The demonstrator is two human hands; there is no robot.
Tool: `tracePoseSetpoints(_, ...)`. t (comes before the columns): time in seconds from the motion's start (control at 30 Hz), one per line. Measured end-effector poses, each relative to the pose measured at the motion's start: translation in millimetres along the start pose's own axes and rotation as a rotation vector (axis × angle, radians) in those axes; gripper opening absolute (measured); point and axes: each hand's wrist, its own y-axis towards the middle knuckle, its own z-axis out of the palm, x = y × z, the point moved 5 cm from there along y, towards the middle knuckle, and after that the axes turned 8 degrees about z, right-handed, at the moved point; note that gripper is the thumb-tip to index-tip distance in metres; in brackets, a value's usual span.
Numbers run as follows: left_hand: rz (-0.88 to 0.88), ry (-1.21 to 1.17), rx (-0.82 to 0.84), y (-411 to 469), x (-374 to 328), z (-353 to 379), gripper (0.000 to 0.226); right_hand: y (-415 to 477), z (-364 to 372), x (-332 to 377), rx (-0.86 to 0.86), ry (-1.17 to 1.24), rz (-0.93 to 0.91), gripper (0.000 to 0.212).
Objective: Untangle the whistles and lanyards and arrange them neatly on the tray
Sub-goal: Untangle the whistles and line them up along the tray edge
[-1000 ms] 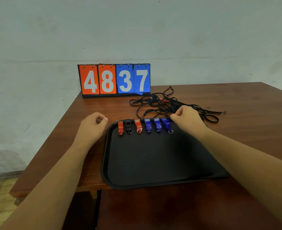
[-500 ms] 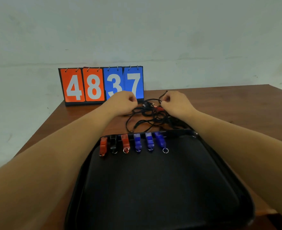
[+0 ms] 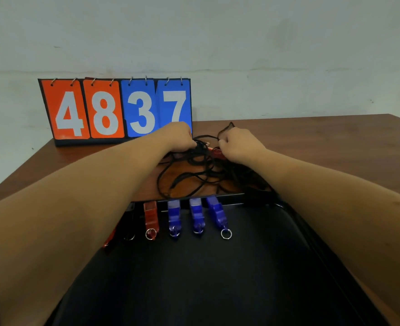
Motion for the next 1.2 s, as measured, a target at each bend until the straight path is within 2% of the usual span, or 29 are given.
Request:
tracePoseSetpoints(0.13,0.001,0.008,0.018,4,-1,8,0.035,1,7,2,0.033,-0.008,0.004,0.039)
tracePoseSetpoints(0.27,0.028,-0.007,-0.005,1,-1,10,0.024,-1,9,6,0.074,0.089,-0.053,0.034)
tracePoseSetpoints(0.37,0.028,-0.033,-0.054,-3,2,5,0.025,-7,8,8,0.128,0.136,-0.066,0.028)
tracePoseSetpoints(0.6,0.071,-0.029,-0.174,-26,6,-23,0.014,-22,3,14,0.203,0.022,-0.120,0.023)
tracePoseSetpoints(0.7,0.090,-0.103,-0.216,-37,3,-37,0.022,-29,-9,10,0.132,0.207,-0.108,0.020)
tracePoseSetpoints(0.83,0.059,-0.145,-0.288,-52,0,-55,0.016,-42,-44,3,-0.023,0.593,-0.044,0.019)
tracePoseSetpoints(0.93,0.051,-0.161,-0.337,-65,-2,-71,0.016,-53,-70,0,-0.019,0.883,0.018,0.013)
tracePoseSetpoints(1.1,0.073,-0.188,-0.416,-85,-16,-97,0.035,-84,-105,-10,-0.038,0.969,0.032,0.015)
tracePoseSetpoints(1.2,0.034,-0.398,-0.467,-94,-20,-107,0.033,-103,-110,-19,-0.007,0.967,0.014,0.012)
